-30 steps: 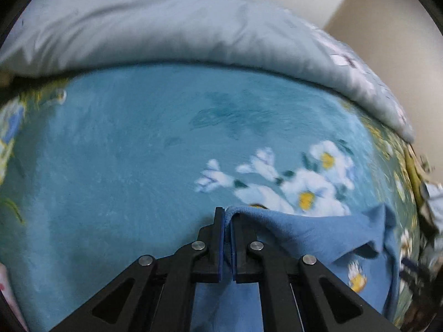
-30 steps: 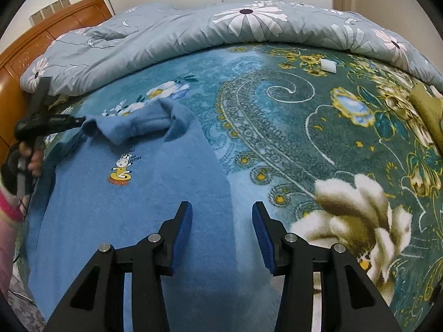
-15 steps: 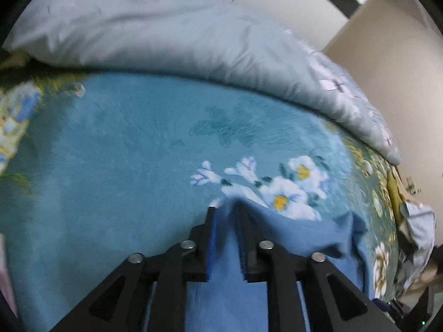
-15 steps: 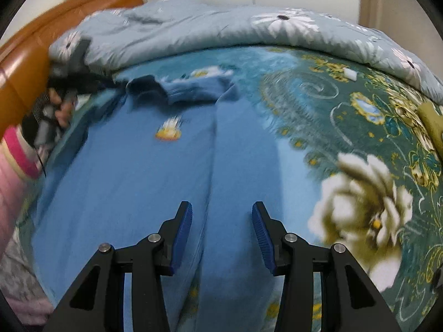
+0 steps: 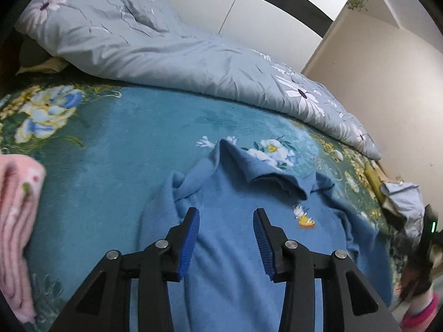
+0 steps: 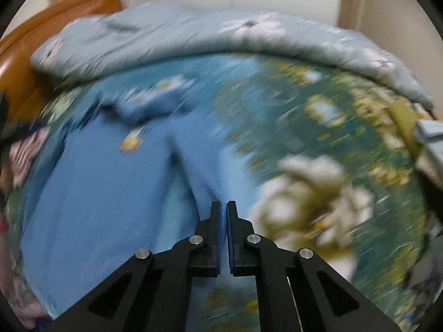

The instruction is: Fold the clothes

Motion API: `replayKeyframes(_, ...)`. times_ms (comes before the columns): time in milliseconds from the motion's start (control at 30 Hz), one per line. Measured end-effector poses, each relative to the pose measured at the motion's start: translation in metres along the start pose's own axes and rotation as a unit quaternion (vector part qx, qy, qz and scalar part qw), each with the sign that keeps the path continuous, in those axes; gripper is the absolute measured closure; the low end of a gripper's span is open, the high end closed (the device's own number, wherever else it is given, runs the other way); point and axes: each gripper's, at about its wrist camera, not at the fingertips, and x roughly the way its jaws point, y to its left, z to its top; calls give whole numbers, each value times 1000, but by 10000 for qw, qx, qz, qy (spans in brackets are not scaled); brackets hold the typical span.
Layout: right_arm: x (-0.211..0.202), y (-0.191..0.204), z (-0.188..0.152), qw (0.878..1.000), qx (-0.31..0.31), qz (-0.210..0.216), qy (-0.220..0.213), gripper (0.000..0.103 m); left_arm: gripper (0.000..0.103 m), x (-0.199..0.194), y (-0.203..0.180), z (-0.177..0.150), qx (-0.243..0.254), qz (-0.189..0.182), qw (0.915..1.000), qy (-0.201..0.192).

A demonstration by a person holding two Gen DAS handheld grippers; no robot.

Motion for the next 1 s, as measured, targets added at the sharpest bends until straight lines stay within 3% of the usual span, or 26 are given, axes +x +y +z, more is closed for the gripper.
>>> replayKeyframes(133,4,-62,41,9965,605,-553,-148,100,55,-4,4,-7,-20,97,9999,35)
replayKeyframes(200,16,-83,49,9940,885,-640,-74,100,55,-5,8,-10,-55,225,9997,47)
replayKeyframes(267,27,-96,48,9921,1195,-380,7,100,54,-7,12,-13,-77,305,9995,57)
replayKeyframes(400,33,-80,26,9938,1108,87,-33,100,51,-10,26,-22,-226,499,9984,131)
replayKeyframes(533,22,-52,-3,9976,659,189,-9,100,47,-14,35,-43,-308,557,9974,346)
replayKeyframes(633,12,-38,-27,9983,458,361,60,87,41,-12,34,-61,-283,574,9963,573)
replayKeyframes(700,6,-32,-42,9976,470,511,67,61,41,-9,33,-73,-260,600,9952,727)
replayKeyframes(900,0,-24,-75,9926,852,848,158,56,42,-1,24,-93,-52,909,9911,967)
replayKeyframes(933,0,-24,-78,9917,915,883,176,56,49,-1,23,-93,-51,915,9913,940)
replayKeyframes(967,0,-23,-82,9909,964,915,187,55,69,-3,23,-92,-74,898,9917,916)
replayKeyframes(1000,-1,-23,-84,9905,987,941,189,55,80,-4,24,-90,-121,859,9922,898)
